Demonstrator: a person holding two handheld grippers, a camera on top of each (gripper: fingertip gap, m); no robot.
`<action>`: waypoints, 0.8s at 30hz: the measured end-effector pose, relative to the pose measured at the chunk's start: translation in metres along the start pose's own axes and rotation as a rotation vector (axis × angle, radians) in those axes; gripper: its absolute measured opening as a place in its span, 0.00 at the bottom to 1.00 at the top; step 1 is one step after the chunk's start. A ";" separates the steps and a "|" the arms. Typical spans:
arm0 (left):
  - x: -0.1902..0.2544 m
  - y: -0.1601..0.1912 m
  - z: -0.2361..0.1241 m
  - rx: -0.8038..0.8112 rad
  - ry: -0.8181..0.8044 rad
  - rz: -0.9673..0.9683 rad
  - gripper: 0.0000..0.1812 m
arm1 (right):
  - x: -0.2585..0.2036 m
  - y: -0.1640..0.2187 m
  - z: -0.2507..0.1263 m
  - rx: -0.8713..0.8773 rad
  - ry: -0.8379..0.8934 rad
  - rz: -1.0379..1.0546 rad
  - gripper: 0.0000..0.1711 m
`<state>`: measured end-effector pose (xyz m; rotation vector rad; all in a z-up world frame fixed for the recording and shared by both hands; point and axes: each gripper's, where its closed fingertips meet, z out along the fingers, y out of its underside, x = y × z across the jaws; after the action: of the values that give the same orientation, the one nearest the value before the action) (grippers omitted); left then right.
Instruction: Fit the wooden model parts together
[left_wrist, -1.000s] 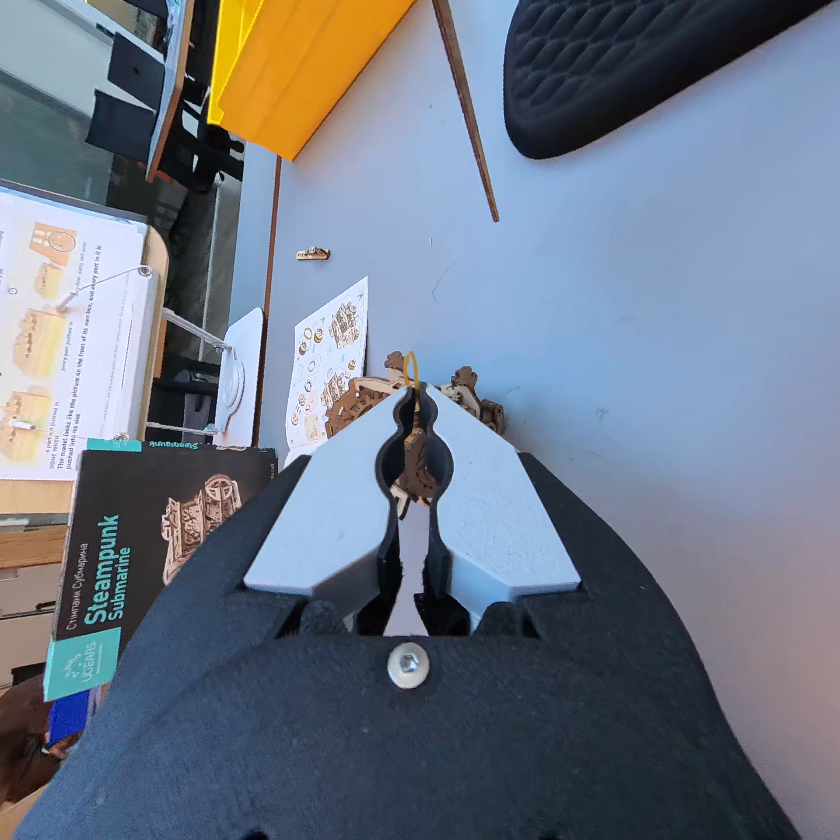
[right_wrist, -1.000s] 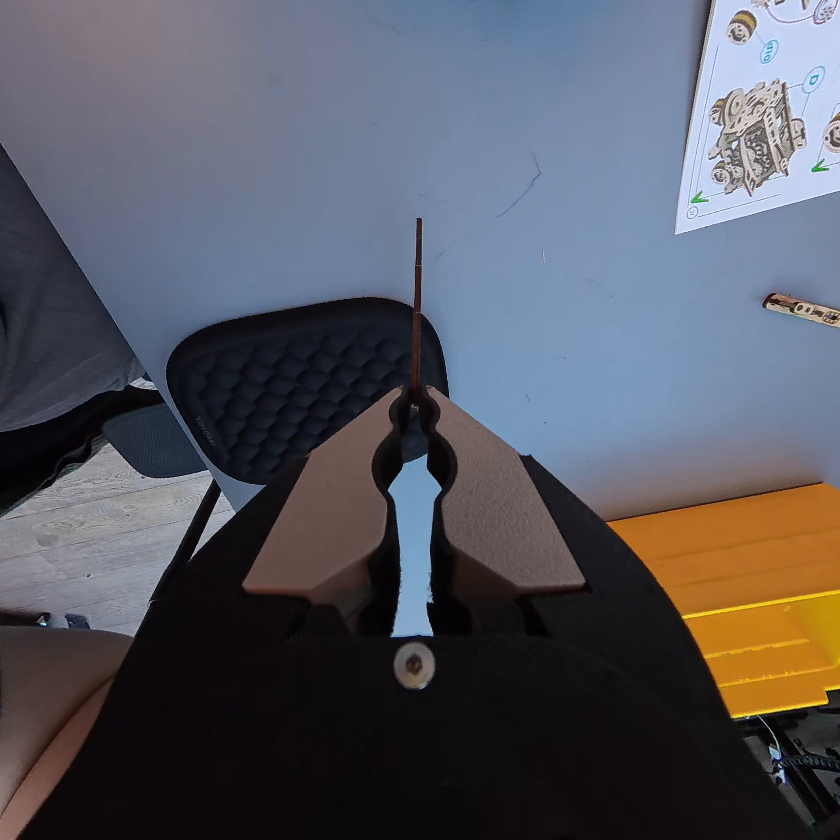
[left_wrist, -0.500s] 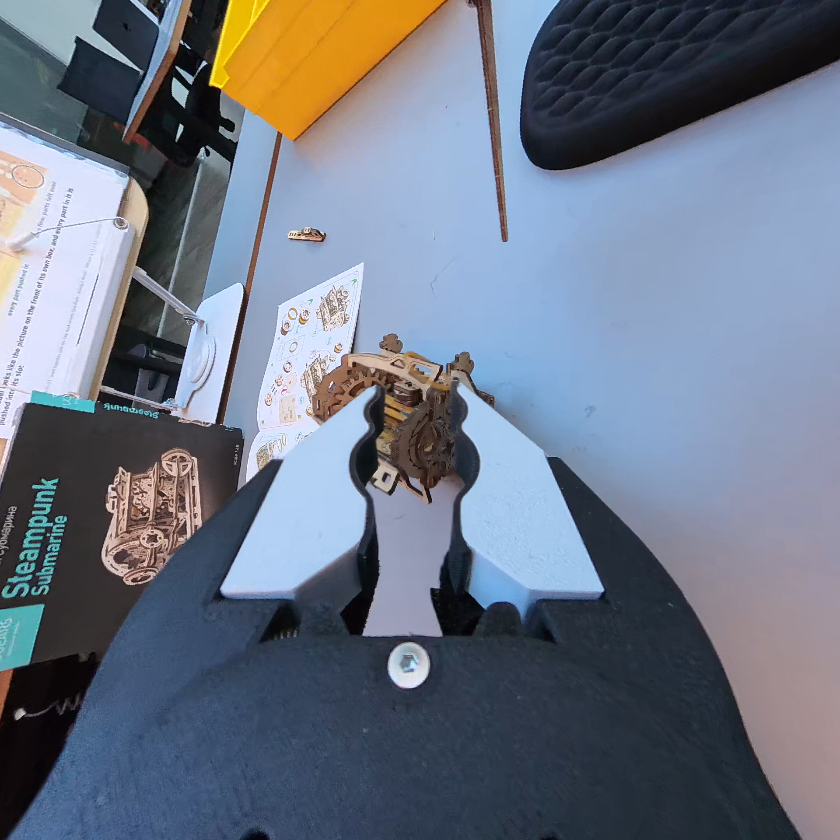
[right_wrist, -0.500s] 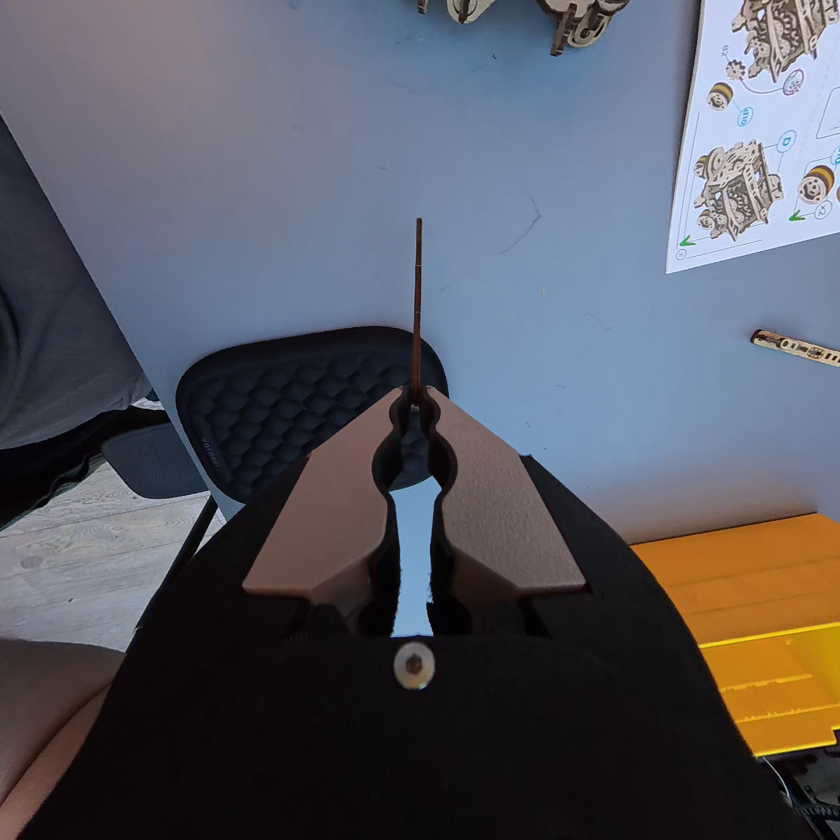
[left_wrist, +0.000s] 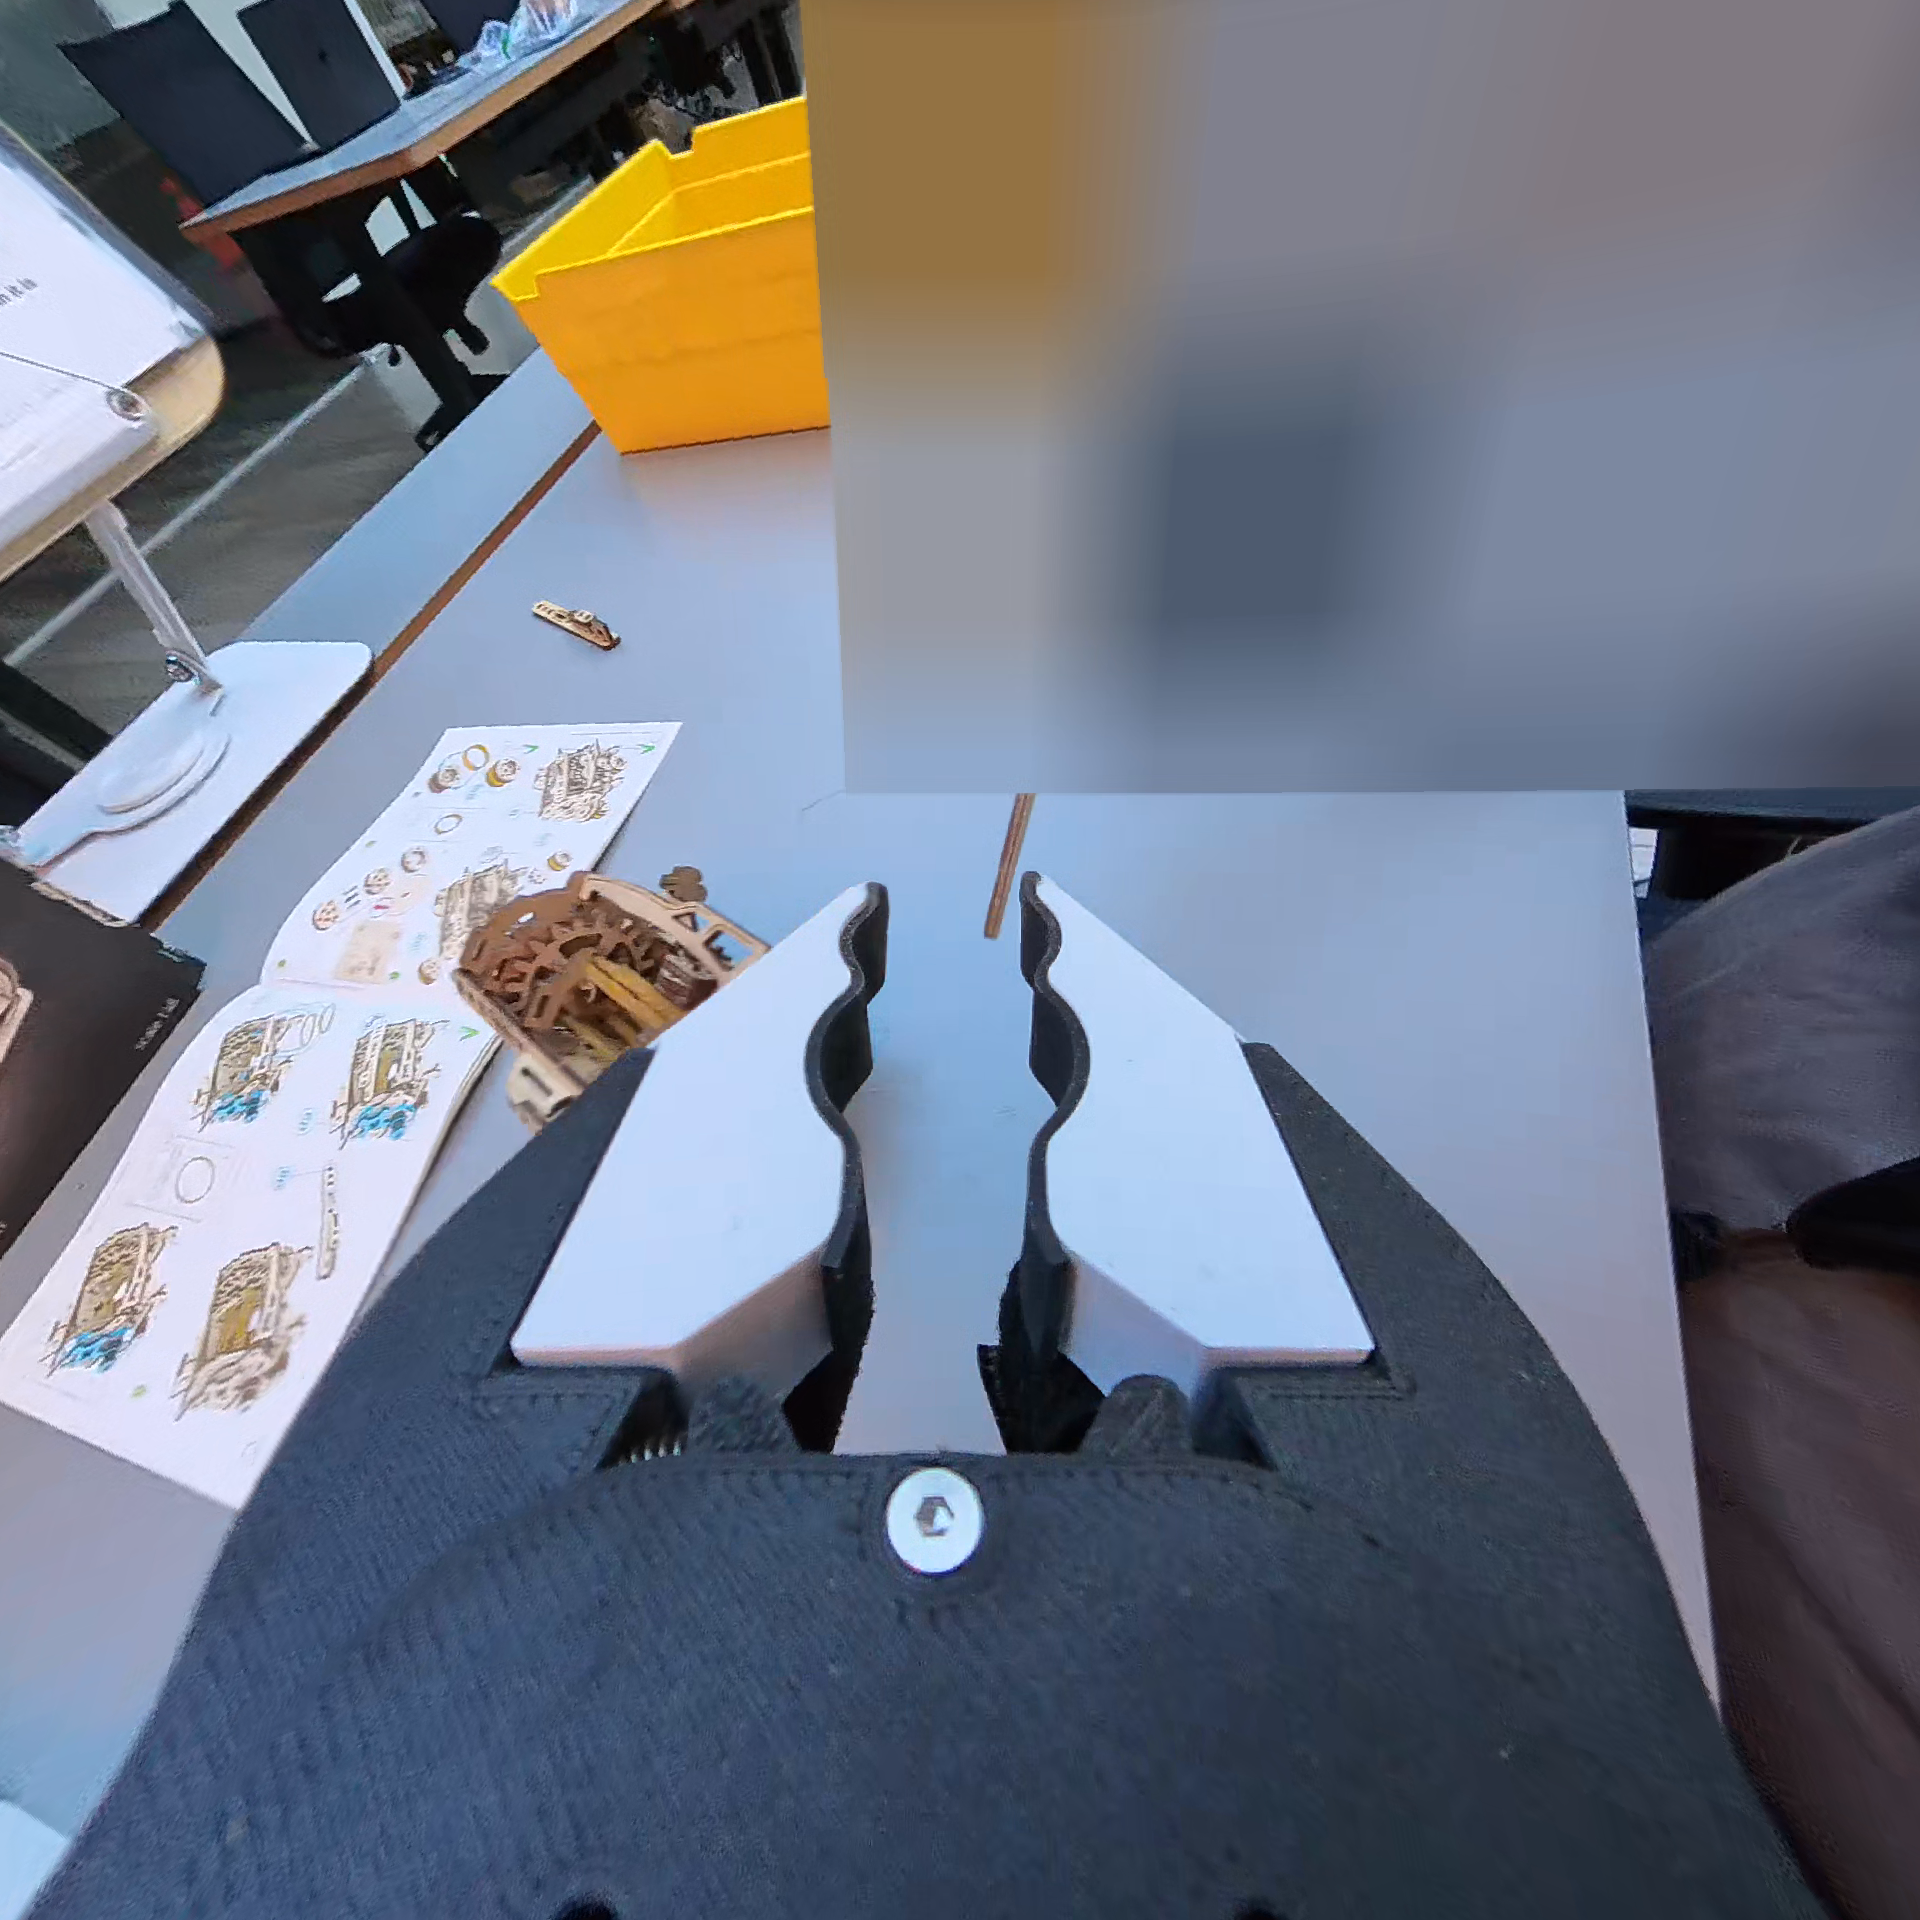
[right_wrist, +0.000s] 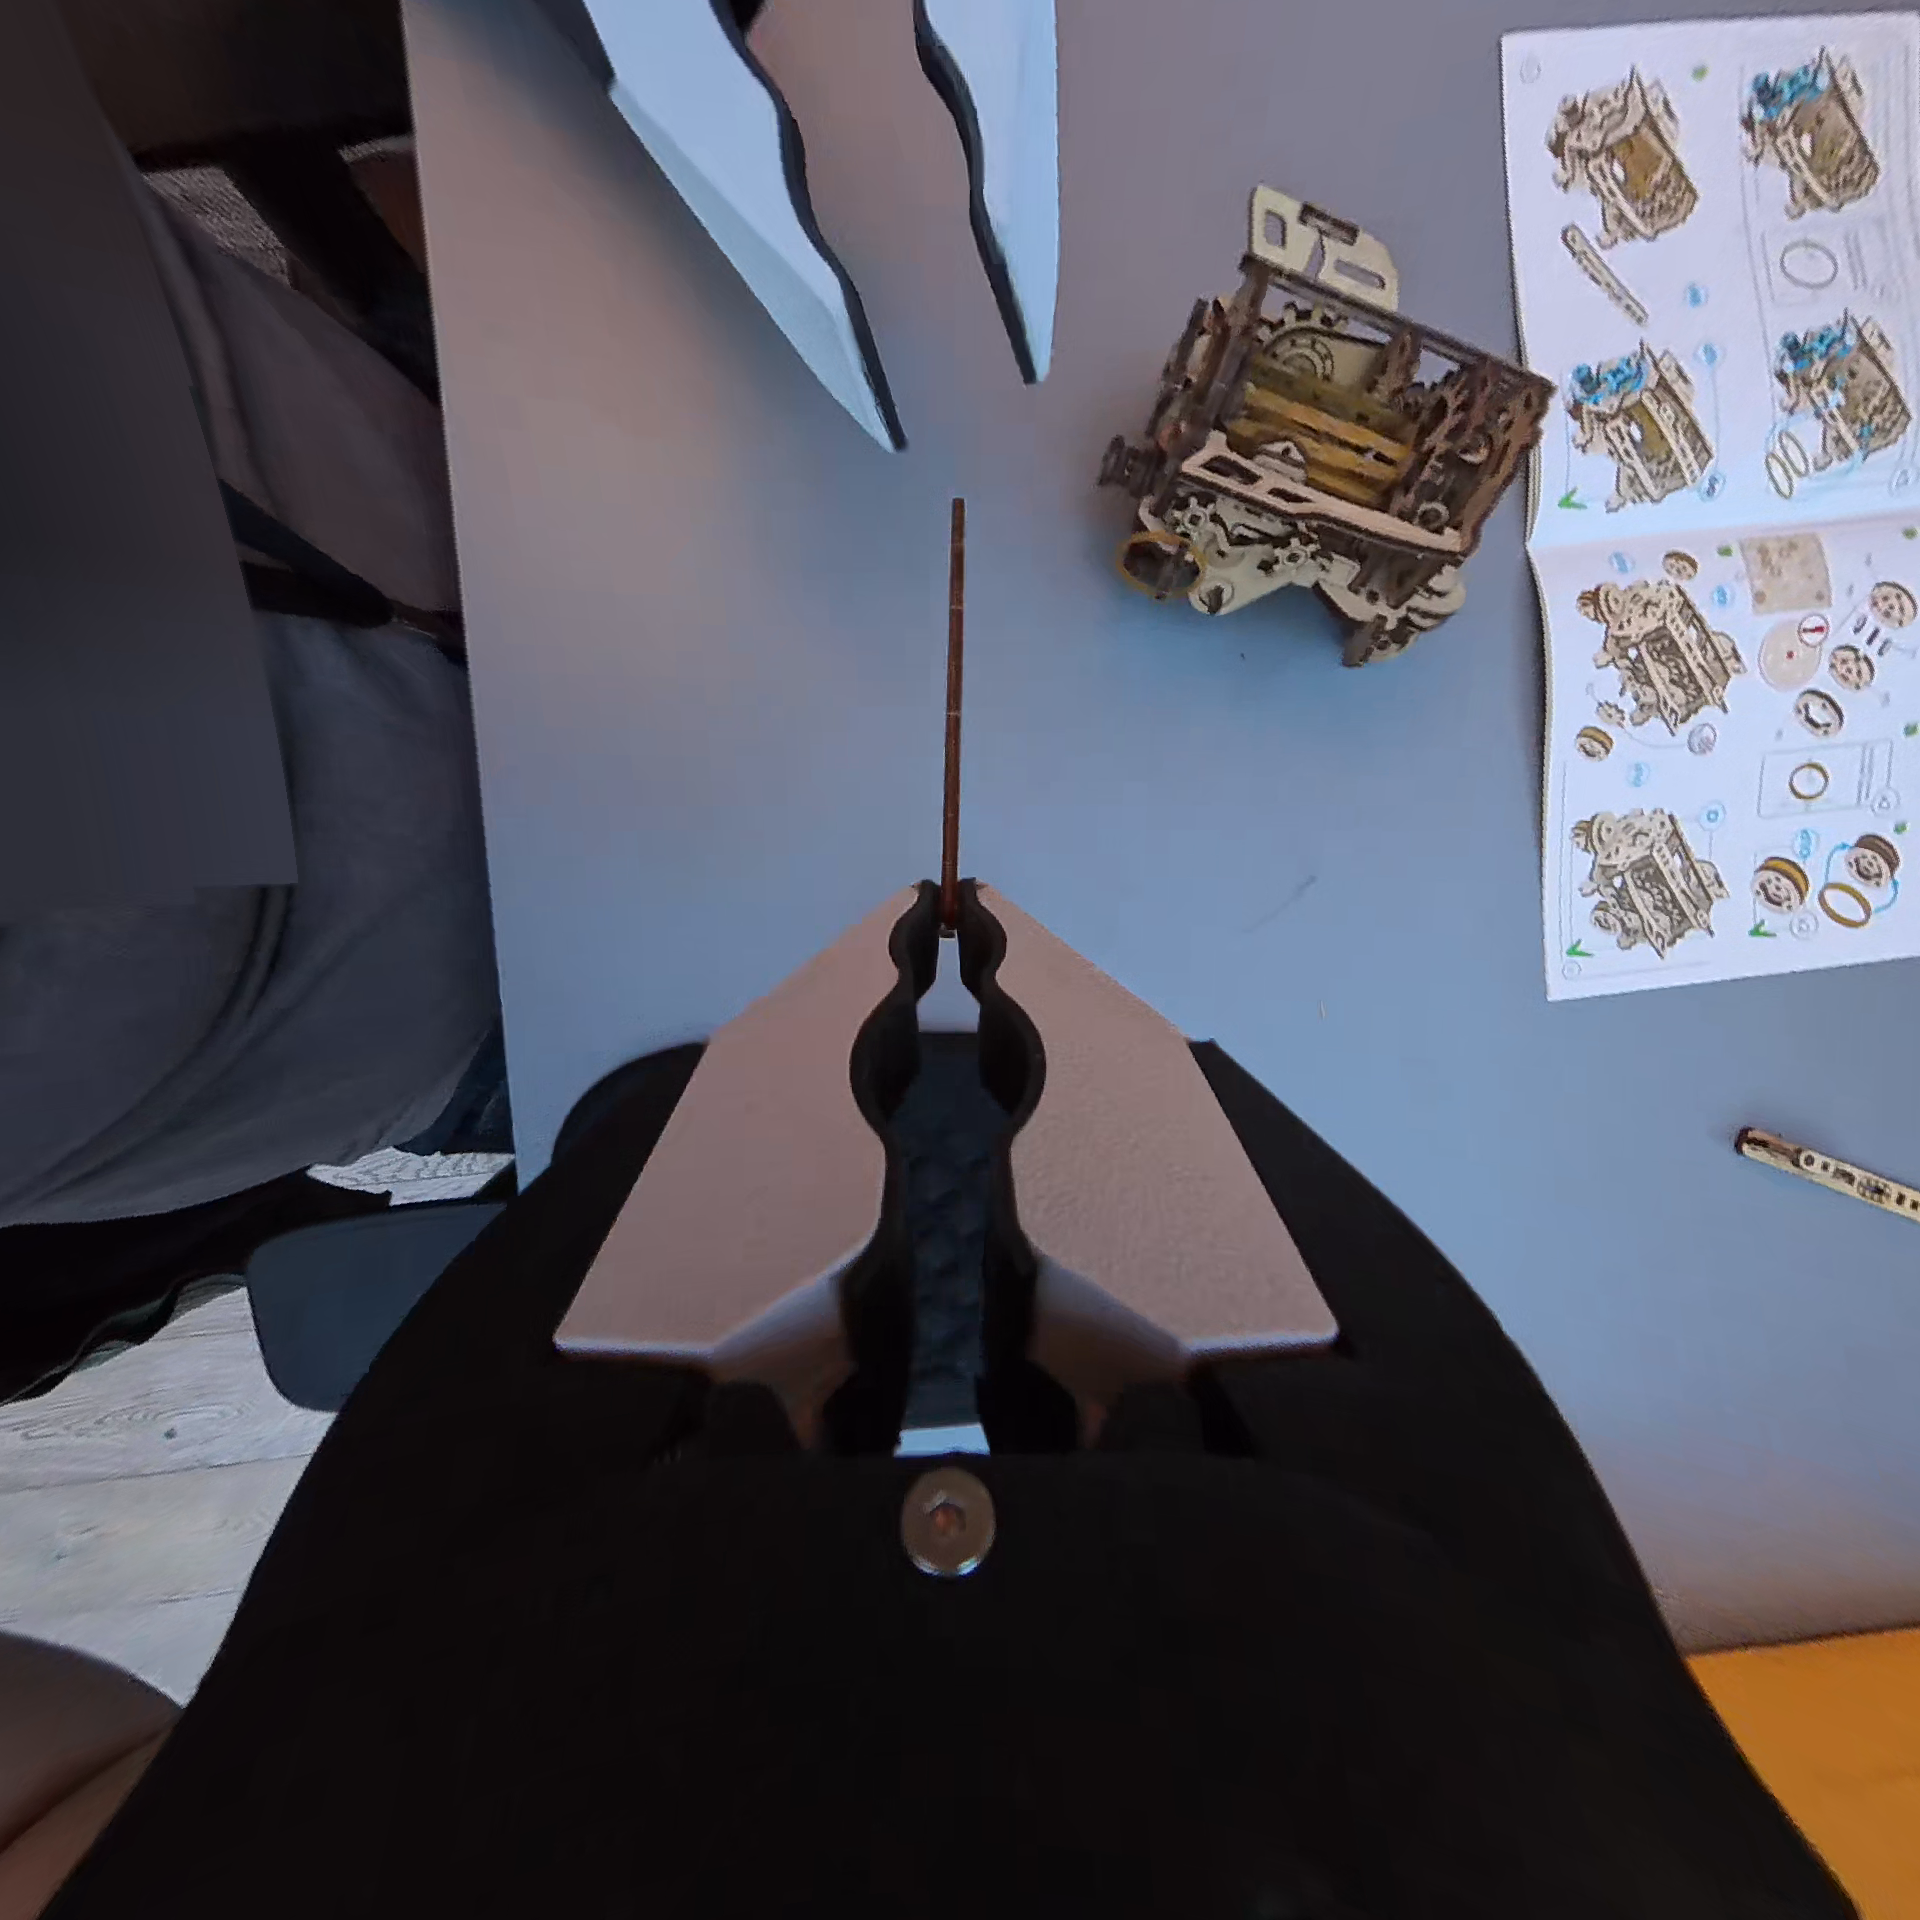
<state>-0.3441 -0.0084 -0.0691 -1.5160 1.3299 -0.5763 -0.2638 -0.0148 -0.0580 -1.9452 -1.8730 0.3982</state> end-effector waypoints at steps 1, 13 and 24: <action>0.003 0.001 0.002 -0.002 0.010 0.000 0.12 | -0.005 -0.003 0.000 0.018 -0.011 -0.007 0.01; 0.040 -0.003 0.010 -0.012 0.248 -0.012 0.00 | -0.024 -0.011 -0.008 0.044 -0.012 -0.052 0.01; 0.039 -0.006 -0.009 0.141 0.268 -0.238 0.00 | -0.016 -0.042 -0.029 0.828 -0.126 0.127 0.52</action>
<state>-0.3383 -0.0481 -0.0695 -1.5290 1.2832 -1.0336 -0.2881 -0.0329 -0.0142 -1.4720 -1.3170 1.1422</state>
